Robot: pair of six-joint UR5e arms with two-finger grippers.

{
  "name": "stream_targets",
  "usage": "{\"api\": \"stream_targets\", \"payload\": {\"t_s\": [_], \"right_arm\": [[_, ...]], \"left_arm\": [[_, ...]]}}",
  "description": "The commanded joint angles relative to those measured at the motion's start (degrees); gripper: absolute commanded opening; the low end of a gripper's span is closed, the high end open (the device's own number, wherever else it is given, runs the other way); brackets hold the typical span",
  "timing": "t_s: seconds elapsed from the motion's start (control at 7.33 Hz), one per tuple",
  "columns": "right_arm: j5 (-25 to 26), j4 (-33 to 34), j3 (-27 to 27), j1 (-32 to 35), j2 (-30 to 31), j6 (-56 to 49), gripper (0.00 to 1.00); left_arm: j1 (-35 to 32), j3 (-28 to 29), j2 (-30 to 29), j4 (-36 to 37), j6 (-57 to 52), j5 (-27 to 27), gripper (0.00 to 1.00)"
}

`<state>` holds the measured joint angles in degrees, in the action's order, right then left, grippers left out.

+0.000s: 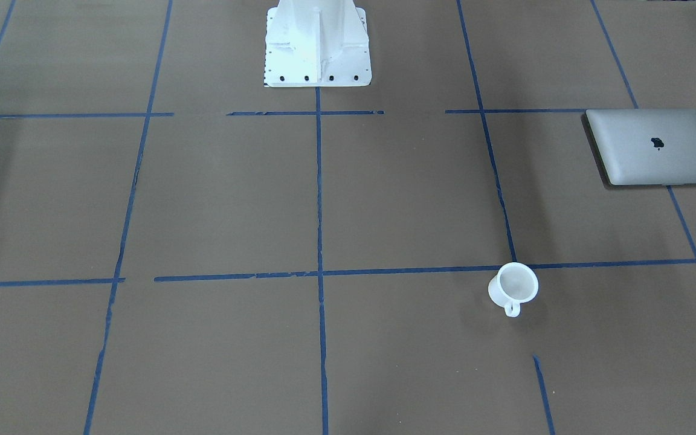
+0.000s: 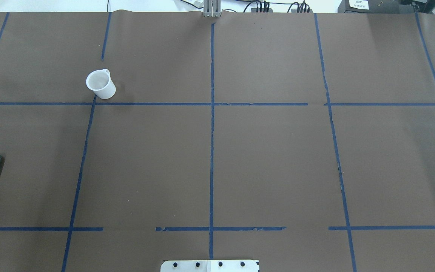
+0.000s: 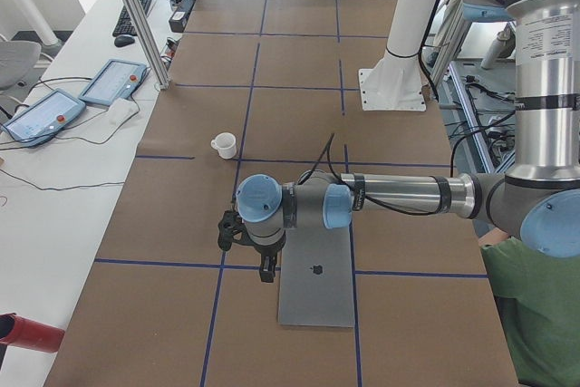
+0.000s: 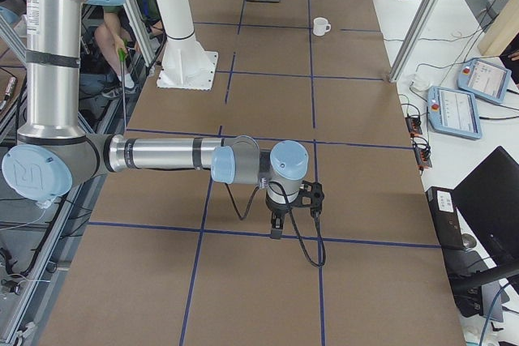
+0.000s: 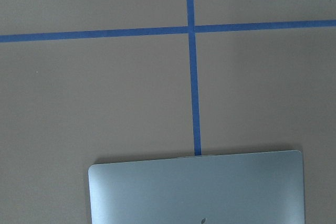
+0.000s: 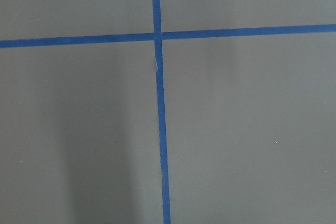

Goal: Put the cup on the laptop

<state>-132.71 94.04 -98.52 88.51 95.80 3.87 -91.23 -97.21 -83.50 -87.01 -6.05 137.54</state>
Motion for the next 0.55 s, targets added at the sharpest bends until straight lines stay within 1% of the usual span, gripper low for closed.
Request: {"api": "stream_targets", "payload": {"t_s": [0.0,0.27,0.41], "right_arm": [[0.00,0.00,0.00,0.00,0.00,0.00,1.00],[0.00,0.00,0.00,0.00,0.00,0.00,1.00],[0.00,0.00,0.00,0.00,0.00,0.00,1.00]], "left_arm": [[0.00,0.09,-0.08,0.00,0.24,0.01,1.00],[0.00,-0.78,-1.22,-0.09,-0.02,0.70,1.00],[0.17,-0.18,-4.10,0.00,0.24,0.01,1.00]]}}
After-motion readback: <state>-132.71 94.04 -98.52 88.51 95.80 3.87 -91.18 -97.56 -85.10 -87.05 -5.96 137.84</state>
